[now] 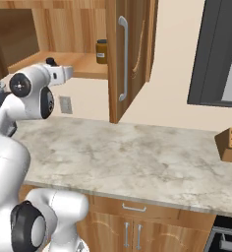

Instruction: Collect the turmeric, mayonnaise, and shaker from the cabinet and place them next to the stove.

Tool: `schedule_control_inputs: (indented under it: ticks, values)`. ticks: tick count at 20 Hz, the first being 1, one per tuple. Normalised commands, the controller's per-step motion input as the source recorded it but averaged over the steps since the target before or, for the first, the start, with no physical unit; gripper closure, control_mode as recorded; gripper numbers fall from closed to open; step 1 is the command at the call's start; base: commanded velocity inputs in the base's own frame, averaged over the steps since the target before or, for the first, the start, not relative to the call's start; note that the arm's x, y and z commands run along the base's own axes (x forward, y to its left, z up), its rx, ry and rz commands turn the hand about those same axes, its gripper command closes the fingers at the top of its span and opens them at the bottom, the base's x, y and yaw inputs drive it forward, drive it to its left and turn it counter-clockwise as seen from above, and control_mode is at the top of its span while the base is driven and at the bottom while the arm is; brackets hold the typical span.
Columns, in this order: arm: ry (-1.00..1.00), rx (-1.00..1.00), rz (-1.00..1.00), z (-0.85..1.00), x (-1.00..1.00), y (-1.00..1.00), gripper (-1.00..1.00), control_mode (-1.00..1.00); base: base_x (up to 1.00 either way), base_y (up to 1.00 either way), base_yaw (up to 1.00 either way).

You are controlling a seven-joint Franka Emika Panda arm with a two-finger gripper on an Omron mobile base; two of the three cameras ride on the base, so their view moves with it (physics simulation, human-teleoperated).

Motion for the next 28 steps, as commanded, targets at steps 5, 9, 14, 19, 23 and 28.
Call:
schedule_control_inputs:
  ticks: [5, 9, 14, 19, 23, 28]
  values:
    - [0.06, 0.0, -0.05, 0.18, -0.78, -0.1, 1.0, -1.0, 0.0, 0.0, 0.0]
    - [0.01, 0.0, -0.03, 0.0, -0.95, -0.12, 1.0, -1.0, 0.0, 0.0, 0.0]
    - [-0.01, 0.0, 0.0, -0.05, -1.0, -0.1, 1.0, -1.0, 0.0, 0.0, 0.0]
    - [0.0, 0.0, 0.0, -0.04, -0.2, 0.03, 1.0, 1.0, -0.45, 0.02, -0.01]
    - [0.0, 0.0, 0.0, 0.0, 0.0, 0.0, 1.0, 1.0, -1.0, 0.0, -0.23]
    - [0.0, 0.0, 0.0, 0.0, 0.0, 0.0, 1.0, 1.0, -0.8, 0.0, -0.48]
